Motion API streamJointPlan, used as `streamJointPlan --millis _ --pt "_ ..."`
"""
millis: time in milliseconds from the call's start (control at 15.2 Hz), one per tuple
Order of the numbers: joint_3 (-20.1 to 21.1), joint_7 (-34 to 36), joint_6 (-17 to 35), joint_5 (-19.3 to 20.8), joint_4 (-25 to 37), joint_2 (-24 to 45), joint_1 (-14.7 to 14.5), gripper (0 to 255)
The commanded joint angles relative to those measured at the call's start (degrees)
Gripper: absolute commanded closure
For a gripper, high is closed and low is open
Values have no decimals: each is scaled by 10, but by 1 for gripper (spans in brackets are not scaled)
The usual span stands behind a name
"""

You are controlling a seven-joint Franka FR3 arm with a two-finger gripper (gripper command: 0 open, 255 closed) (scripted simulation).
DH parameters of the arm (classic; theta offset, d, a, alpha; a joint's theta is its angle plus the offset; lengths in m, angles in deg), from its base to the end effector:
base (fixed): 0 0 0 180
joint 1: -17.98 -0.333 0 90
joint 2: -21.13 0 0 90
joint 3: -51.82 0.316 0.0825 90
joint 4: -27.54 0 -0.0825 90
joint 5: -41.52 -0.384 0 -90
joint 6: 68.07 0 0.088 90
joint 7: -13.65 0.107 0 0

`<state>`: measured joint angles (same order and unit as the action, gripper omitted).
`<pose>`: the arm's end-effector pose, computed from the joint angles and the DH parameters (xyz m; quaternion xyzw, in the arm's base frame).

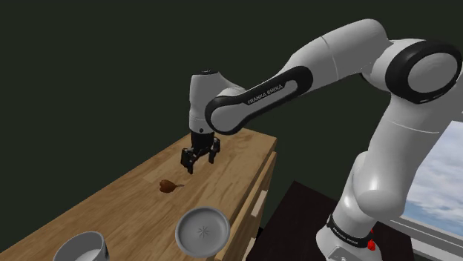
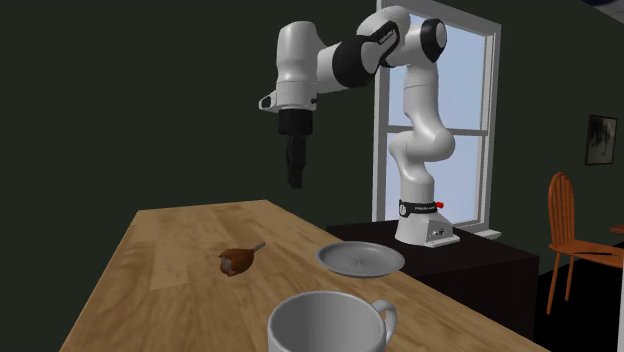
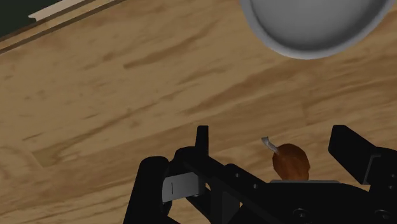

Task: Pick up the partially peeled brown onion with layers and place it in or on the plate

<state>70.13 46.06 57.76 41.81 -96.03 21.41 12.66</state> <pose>0.4953 0.2164 0.3995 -0.9970 0.0751 -0.0160 0.0070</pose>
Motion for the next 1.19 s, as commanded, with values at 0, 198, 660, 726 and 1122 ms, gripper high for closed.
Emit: streamJointPlan --millis 0,198,660,726,1122 --pt "7 32 7 27 37 49 -7 0" --pt "8 76 10 67 95 121 -25 0" --pt "1 97 48 92 99 169 -35 0" --pt "0 98 55 95 98 173 -36 0" --pt "-1 99 58 96 96 176 -36 0"
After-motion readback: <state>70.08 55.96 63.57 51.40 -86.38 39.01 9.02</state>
